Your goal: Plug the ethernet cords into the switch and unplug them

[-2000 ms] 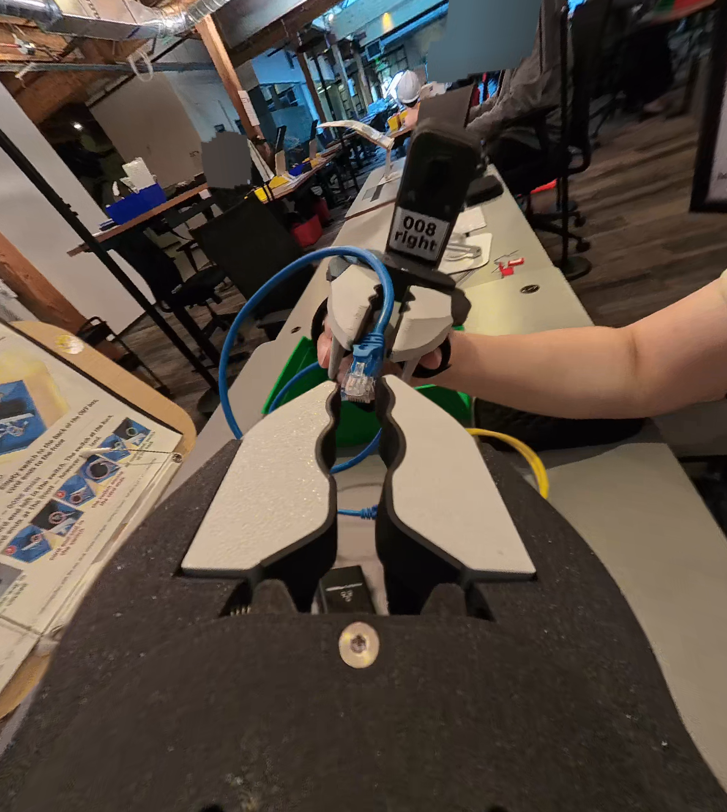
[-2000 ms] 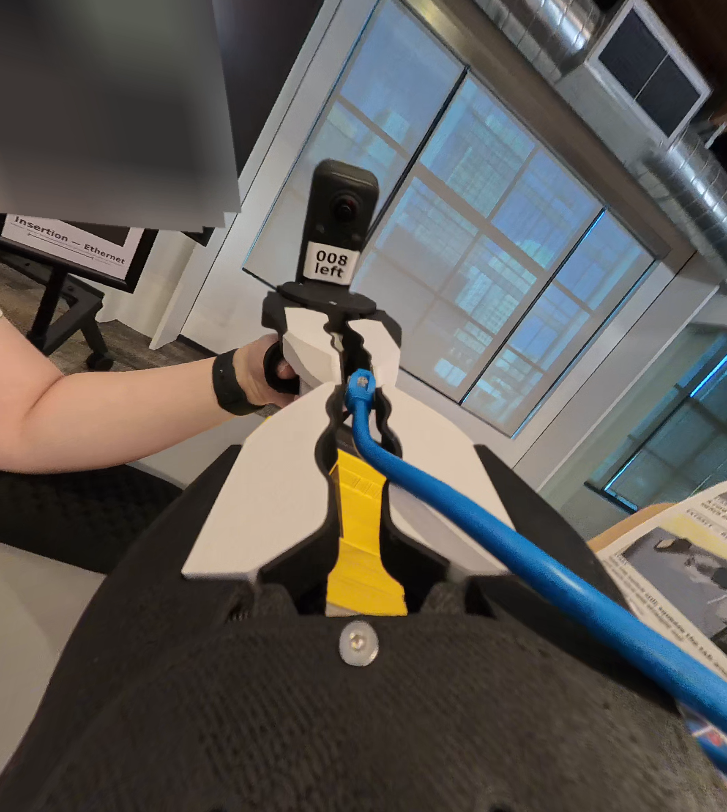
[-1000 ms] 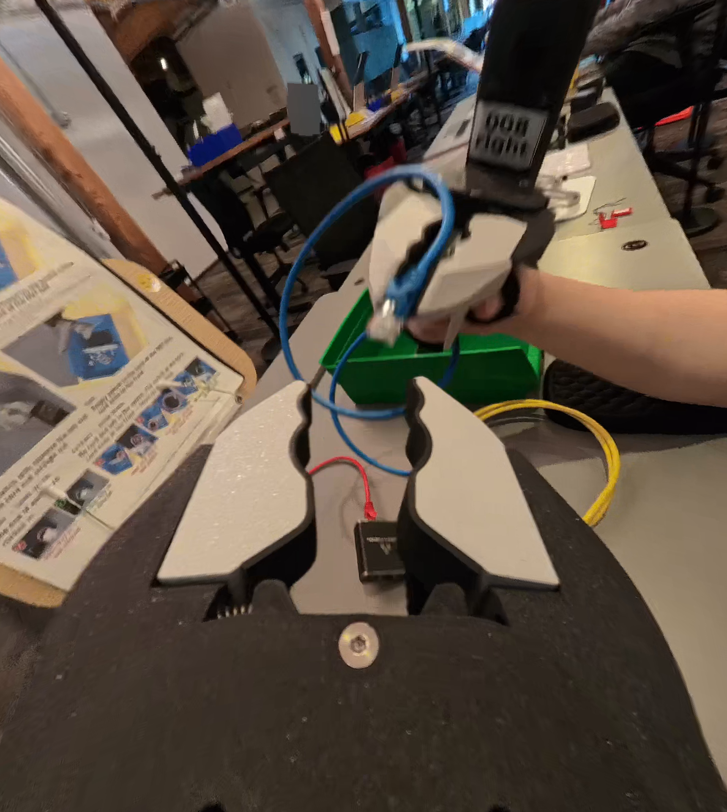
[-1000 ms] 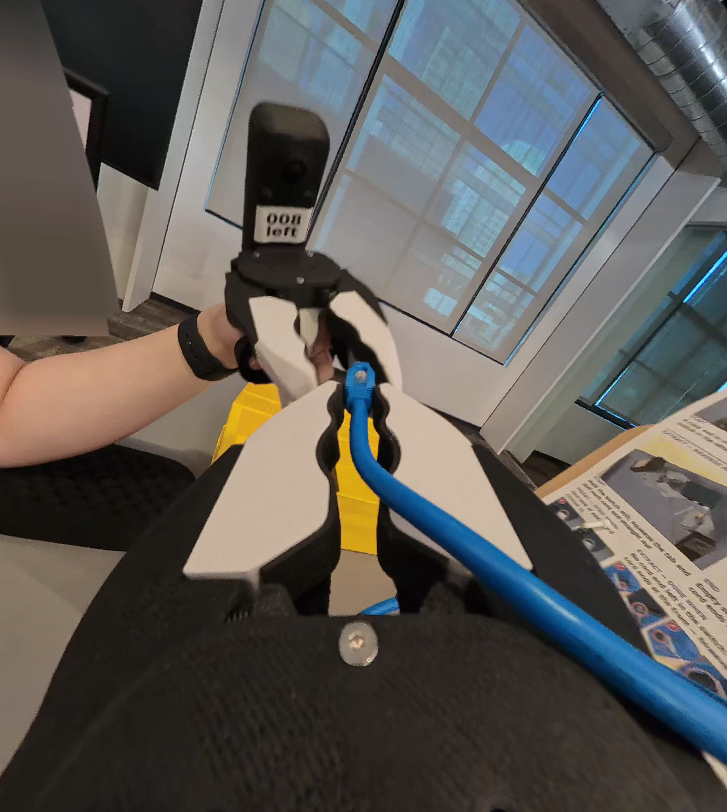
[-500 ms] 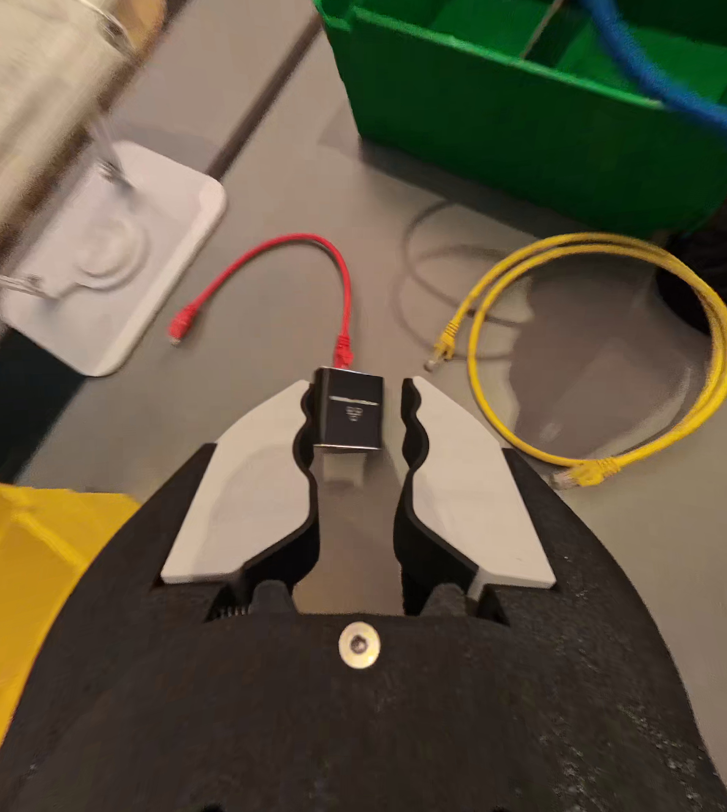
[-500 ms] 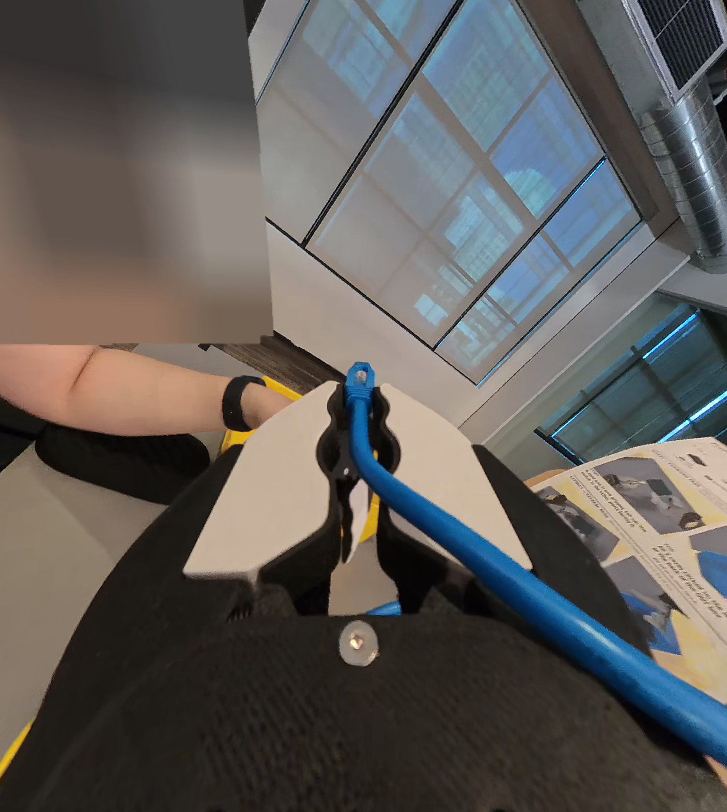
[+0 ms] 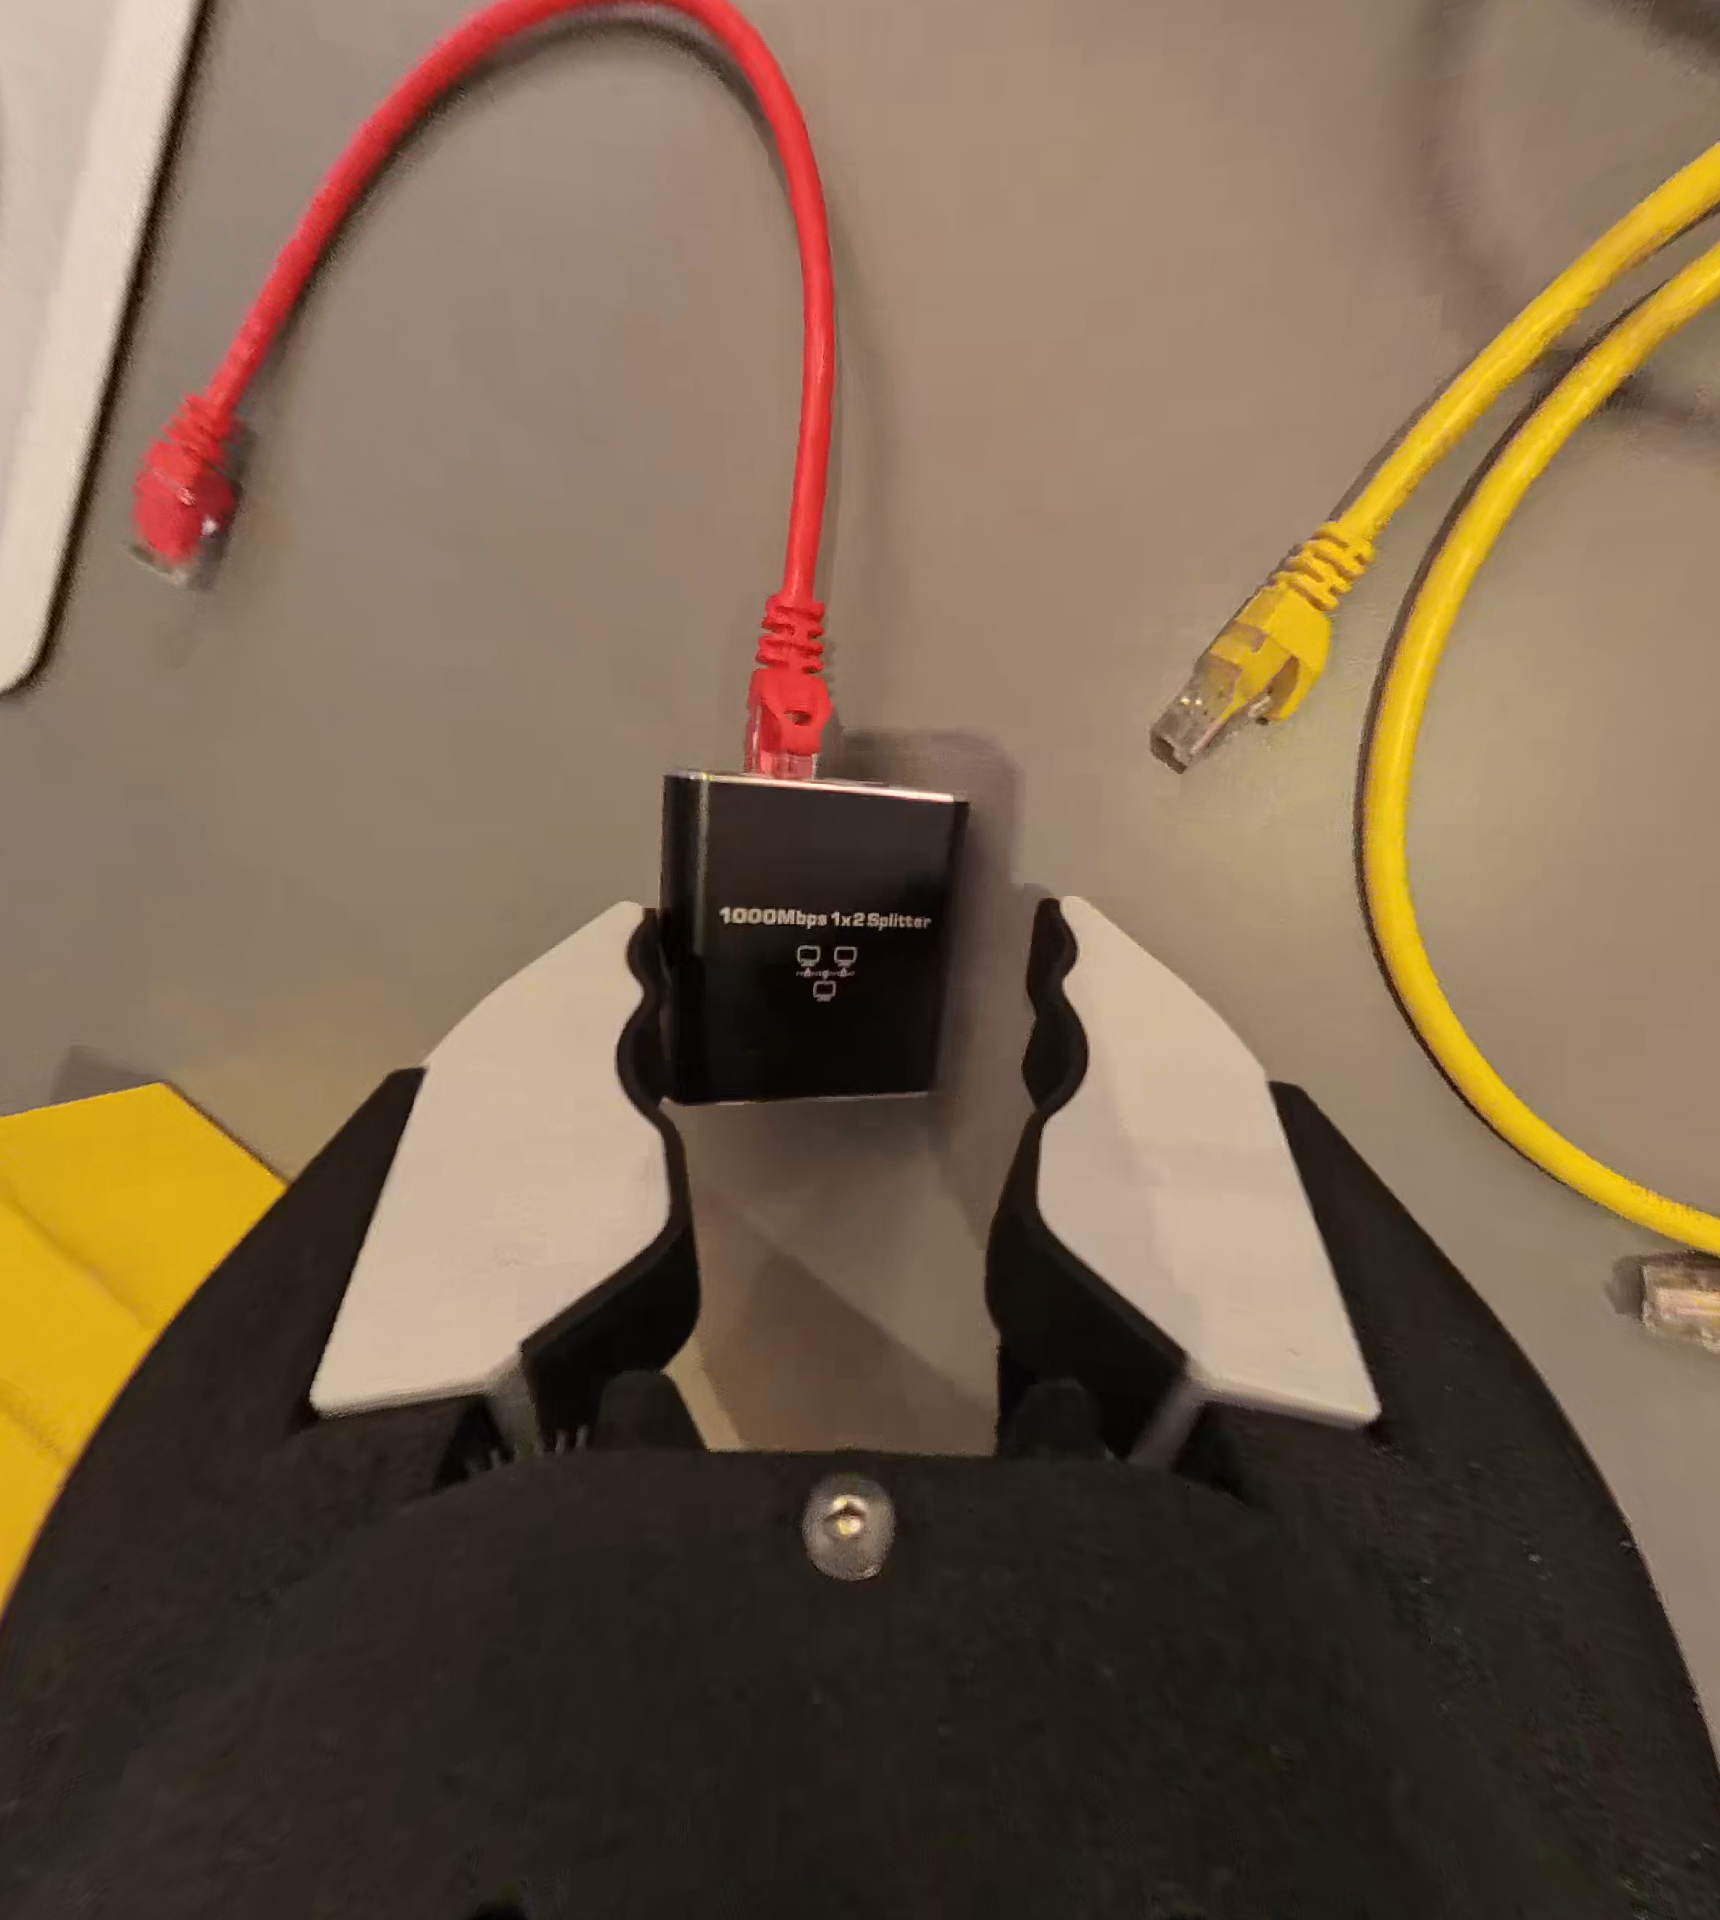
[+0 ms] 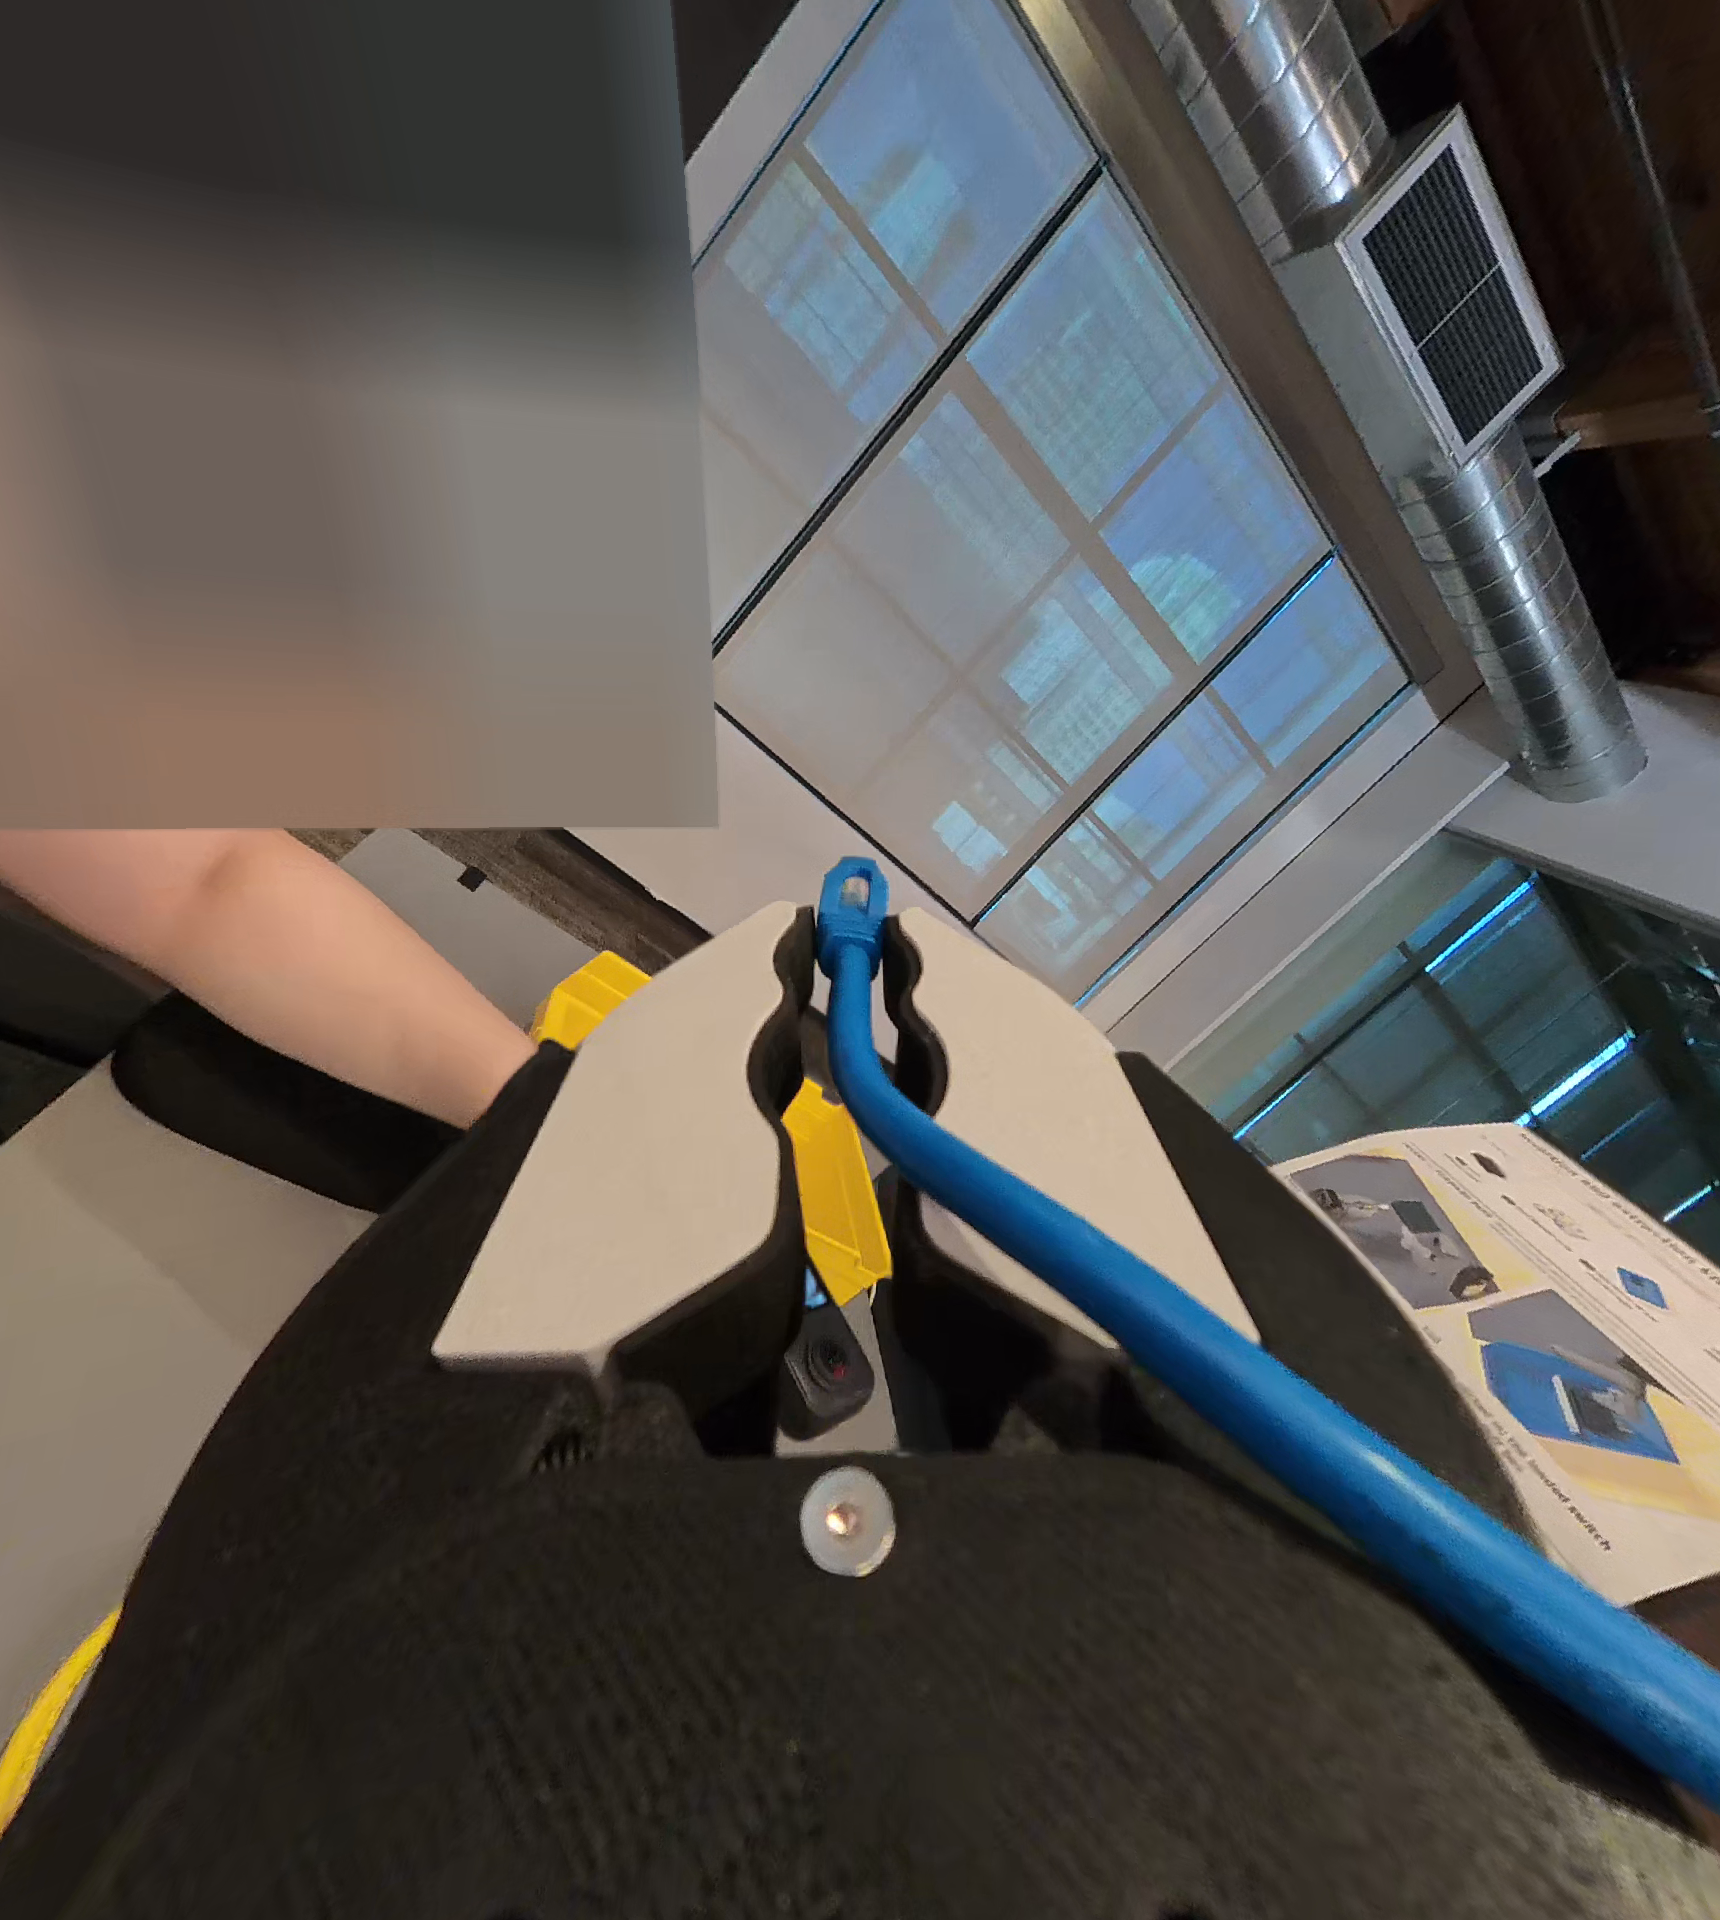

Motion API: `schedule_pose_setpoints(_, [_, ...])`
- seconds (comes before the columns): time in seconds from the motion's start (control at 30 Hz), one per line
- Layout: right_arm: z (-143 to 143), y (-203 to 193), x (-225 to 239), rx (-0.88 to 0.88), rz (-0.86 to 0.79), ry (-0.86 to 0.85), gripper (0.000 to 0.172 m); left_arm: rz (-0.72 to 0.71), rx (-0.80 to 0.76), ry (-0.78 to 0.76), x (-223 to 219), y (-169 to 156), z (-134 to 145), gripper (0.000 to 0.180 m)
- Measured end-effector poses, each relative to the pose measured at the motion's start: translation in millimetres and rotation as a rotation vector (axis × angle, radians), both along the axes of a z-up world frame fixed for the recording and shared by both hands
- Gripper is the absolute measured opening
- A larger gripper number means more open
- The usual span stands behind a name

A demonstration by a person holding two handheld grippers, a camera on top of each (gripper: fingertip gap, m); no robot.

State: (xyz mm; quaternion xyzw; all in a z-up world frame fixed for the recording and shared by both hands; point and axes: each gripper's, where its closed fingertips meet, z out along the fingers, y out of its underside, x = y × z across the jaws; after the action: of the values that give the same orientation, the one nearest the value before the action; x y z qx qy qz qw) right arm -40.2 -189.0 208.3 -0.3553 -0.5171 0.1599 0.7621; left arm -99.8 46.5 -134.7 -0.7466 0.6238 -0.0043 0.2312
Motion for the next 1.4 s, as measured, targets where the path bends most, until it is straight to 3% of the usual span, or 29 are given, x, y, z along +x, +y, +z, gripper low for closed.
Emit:
schedule_pose_setpoints(0.03, [1, -3, 2, 0.011, 0.001, 0.007, 0.013, 0.017, -0.007, 0.004, 0, 2, -4, 0.065])
schedule_pose_setpoints(0.07, [2, -5, 5, 0.020, -0.003, 0.015, 0.013, 0.035, 0.005, 0.011, -1, 4, -6, 0.056])
schedule_pose_setpoints(0.17, [3, -12, 11, 0.031, 0.015, 0.025, 0.013, 0.125, -0.006, 0.012, -9, 3, -9, 0.056])
schedule_pose_setpoints(0.23, [4, -14, 16, 0.033, 0.019, 0.037, 0.013, 0.292, -0.068, -0.007, -19, -1, -9, 0.056])
schedule_pose_setpoints(0.37, [4, -11, 22, 0.020, 0.007, 0.044, 0.013, 0.606, -0.415, -0.265, -14, -26, -12, 0.056])
schedule_pose_setpoints(0.43, [3, -9, 22, 0.016, 0.006, 0.042, 0.013, 0.639, -0.638, -0.469, 7, -41, -5, 0.053])
schedule_pose_setpoints(0.5, [1, -9, 21, 0.017, 0.014, 0.036, 0.013, 0.541, -0.788, -0.578, 23, -58, 9, 0.047])
schedule_pose_setpoints(0.57, [0, -7, 20, 0.011, 0.014, 0.035, 0.013, 0.448, -0.768, -0.540, 22, -67, 12, 0.054])
schedule_pose_setpoints(0.67, [-2, -2, 21, 0.005, -0.005, 0.025, 0.013, 0.309, -0.519, -0.447, 9, -58, 20, 0.059])
schedule_pose_setpoints(0.83, [-6, 1, 23, 0.002, -0.013, 0.010, 0.013, -0.172, 0.013, -0.170, 5, -48, 54, 0.075])
schedule_pose_setpoints(0.93, [-8, 2, 24, 0.001, -0.030, -0.005, 0.013, -0.453, 0.147, -0.082, 16, -52, 55, 0.077])
schedule_pose_setpoints(1.1, [-14, 11, 28, -0.022, -0.098, -0.031, 0.013, -0.772, 0.198, 0.024, 26, -45, 34, 0.073])
schedule_pose_setpoints(1.2, [-16, 18, 33, -0.038, -0.129, -0.030, 0.013, -0.809, 0.094, 0.083, 30, -46, 21, 0.088])
schedule_pose_setpoints(1.33, [-19, 28, 40, -0.064, -0.169, -0.024, 0.013, -0.774, 0.003, 0.106, 32, -45, 4, 0.067])
schedule_pose_setpoints(1.4, [-20, 31, 43, -0.072, -0.181, -0.024, 0.013, -0.757, 0.000, 0.089, 34, -43, -2, 0.072])
